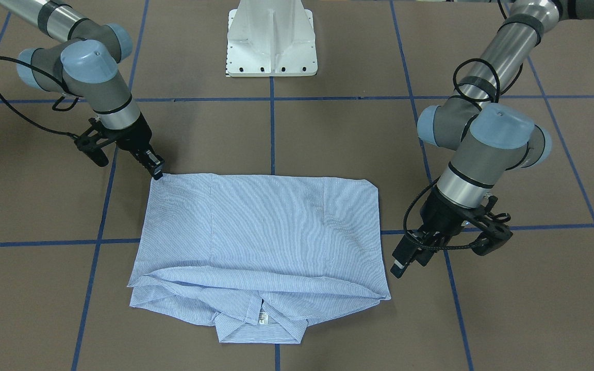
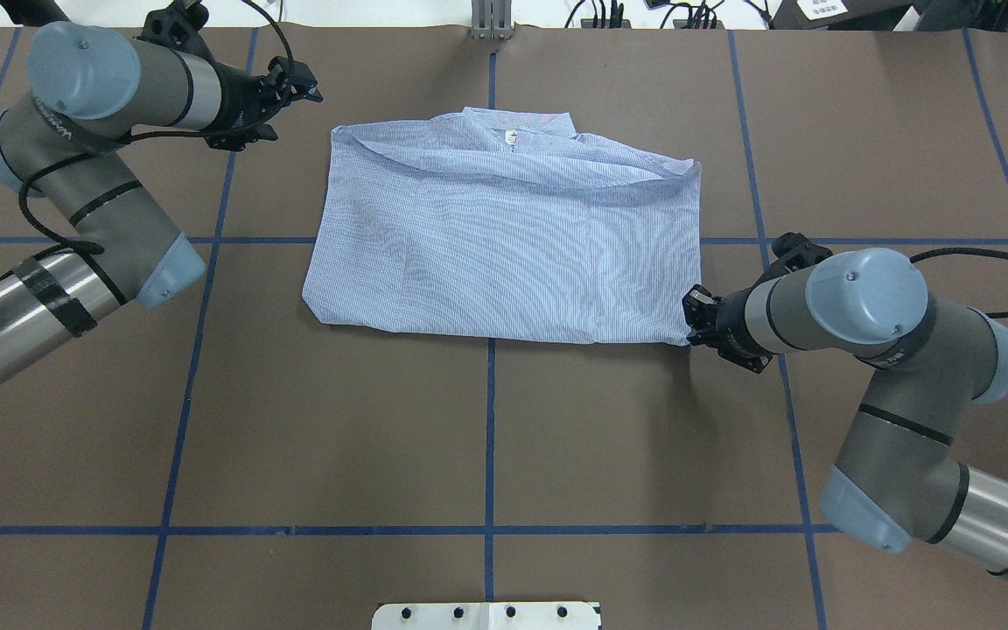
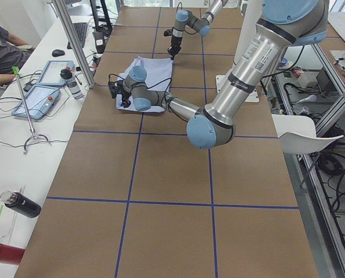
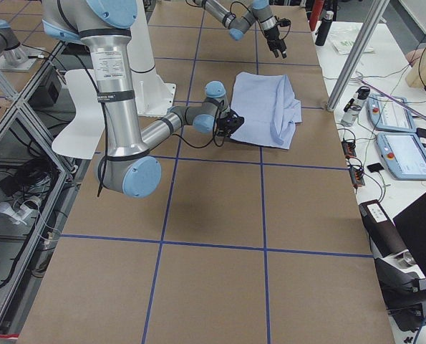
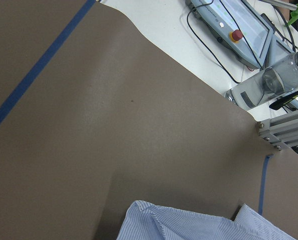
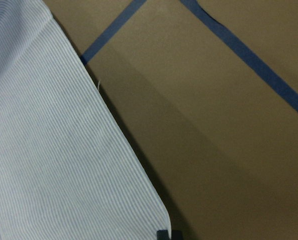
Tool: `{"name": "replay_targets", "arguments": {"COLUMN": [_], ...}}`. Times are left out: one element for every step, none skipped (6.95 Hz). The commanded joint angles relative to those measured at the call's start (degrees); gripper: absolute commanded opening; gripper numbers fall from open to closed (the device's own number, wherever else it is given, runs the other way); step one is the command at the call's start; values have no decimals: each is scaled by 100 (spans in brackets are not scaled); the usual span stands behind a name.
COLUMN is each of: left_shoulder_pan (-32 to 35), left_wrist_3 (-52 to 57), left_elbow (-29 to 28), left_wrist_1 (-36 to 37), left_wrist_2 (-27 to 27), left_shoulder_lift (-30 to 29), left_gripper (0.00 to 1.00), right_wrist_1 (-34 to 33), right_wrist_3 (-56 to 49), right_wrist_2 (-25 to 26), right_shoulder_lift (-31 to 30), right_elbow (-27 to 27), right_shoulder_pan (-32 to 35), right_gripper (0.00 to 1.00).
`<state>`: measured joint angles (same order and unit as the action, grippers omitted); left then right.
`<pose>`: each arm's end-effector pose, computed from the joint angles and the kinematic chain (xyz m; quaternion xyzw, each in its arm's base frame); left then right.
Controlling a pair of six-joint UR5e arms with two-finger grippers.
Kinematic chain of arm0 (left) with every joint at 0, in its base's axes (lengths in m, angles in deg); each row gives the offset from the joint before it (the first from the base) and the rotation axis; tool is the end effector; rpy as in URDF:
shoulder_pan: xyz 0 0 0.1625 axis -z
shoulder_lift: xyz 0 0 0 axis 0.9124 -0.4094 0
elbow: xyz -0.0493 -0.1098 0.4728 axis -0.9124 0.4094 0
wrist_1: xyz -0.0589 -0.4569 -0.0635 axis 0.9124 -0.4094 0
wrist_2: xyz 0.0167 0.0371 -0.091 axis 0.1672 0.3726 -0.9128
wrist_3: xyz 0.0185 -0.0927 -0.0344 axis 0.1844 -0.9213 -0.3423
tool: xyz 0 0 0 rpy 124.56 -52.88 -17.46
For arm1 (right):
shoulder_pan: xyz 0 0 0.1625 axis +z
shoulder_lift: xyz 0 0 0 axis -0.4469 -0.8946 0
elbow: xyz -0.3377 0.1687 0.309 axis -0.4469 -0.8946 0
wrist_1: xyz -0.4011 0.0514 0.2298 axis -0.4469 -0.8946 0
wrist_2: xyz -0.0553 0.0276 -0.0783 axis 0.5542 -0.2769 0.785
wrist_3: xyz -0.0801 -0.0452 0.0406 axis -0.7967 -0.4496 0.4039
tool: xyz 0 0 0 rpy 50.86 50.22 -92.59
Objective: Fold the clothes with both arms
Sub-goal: 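Grasp the shirt's side edge with the right gripper and drag it nearer the robot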
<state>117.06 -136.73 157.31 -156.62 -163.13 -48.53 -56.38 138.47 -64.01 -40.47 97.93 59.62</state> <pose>0.4349 -0.7097 0.3738 0.1239 0.5545 -0.2988 0.7667 -0.4636 -0.4306 0.4237 -0.0723 -0.4498 0.3618 0.8133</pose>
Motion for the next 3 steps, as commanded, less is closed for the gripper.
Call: {"name": "replay_targets", "arguments": {"left_shoulder_pan": [28,28,45], "left_wrist_3": [0,0,0], "left_elbow": [0,43,253], "left_wrist_1": [0,0,96], "left_wrist_2": [1,-8,-16], "left_shoulder_lift": [15,24,93], "left_gripper": [90,90,90], "right_wrist_1": [-28,-28,-28], "right_wrist_3": [46,37,46], "right_wrist_2": [-400,-576,-1248], "right_shoulder_lift": [-842,-1300,-1365], "right_elbow": [1143,1594,1633], "right_shoulder_pan": [-351,-859,-1081], "right_gripper": [0,0,0]}}
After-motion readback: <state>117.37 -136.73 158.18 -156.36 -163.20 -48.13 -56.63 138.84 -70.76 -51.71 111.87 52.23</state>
